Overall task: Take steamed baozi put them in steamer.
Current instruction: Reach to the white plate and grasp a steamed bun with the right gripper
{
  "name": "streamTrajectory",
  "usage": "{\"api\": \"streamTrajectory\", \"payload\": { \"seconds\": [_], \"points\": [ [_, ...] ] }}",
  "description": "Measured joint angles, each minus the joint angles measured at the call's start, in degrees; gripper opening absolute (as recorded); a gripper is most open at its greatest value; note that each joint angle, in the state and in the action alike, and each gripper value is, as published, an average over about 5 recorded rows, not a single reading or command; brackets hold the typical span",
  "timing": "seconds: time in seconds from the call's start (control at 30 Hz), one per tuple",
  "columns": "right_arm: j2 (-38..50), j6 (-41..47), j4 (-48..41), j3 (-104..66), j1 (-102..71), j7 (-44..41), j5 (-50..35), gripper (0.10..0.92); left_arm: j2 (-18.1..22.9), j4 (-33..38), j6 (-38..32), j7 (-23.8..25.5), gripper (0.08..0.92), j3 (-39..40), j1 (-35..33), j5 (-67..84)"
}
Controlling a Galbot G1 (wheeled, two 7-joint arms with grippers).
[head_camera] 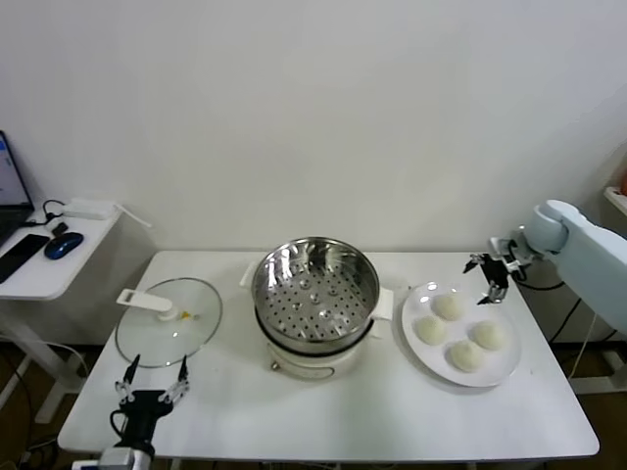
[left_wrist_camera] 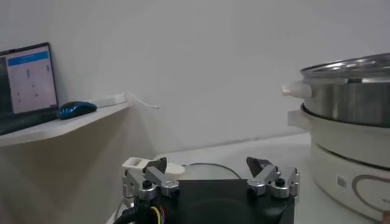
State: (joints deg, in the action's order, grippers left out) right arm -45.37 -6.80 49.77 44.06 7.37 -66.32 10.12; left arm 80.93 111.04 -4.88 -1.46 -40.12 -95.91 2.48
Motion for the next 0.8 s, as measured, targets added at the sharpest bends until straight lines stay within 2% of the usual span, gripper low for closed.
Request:
{"api": "streamTrajectory", "payload": {
  "seconds": [0.8],
  "points": [
    [-10.5,-2.1,-11.8,-8.7,-6.1,0.1,10.8,0.823,-0.1,-0.6,0.0,1.1,0.823,-0.8,0.9,-0.1]
  ]
}}
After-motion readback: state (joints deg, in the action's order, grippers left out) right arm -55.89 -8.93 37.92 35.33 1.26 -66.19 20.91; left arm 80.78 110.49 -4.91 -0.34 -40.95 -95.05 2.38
